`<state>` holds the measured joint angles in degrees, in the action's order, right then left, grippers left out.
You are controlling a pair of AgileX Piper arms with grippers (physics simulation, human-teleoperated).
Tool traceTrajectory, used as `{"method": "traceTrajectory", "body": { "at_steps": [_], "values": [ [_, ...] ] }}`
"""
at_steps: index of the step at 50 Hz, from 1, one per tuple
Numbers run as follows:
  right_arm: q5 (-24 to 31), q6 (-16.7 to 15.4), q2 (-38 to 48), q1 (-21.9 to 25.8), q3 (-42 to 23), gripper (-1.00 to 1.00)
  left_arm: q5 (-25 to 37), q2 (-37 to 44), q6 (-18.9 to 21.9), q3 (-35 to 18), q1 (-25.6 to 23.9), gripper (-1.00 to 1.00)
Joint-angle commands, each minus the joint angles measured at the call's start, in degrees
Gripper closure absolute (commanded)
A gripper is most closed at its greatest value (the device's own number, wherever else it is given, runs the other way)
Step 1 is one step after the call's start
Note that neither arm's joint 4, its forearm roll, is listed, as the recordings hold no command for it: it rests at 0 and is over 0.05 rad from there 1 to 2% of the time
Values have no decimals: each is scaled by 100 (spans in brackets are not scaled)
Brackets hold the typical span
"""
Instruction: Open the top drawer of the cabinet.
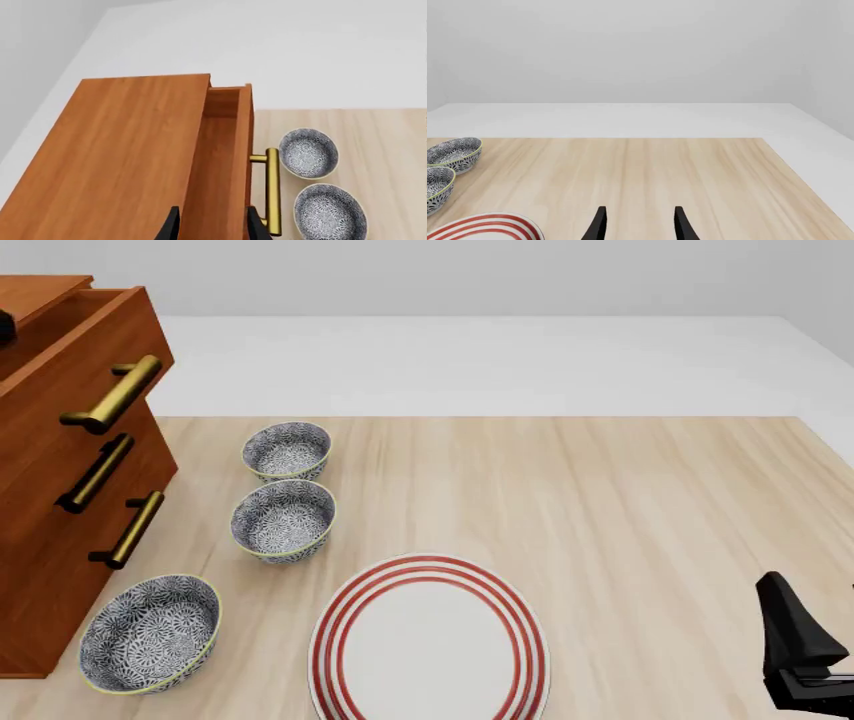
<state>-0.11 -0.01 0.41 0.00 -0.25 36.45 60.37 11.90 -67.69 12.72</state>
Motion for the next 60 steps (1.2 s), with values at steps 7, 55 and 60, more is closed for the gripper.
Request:
{"method": "traceTrajectory", "body": {
  "at_steps": [7, 55, 60],
  "values": [
    [0, 0, 0, 0, 0, -100, -99, 112, -43, 225, -170, -100],
    [0, 1, 0, 0, 0, -100, -712, 705, -51, 731, -283, -100],
    [0, 0, 0, 0, 0, -100, -693, 753, -41, 685, -276, -100]
  ]
}}
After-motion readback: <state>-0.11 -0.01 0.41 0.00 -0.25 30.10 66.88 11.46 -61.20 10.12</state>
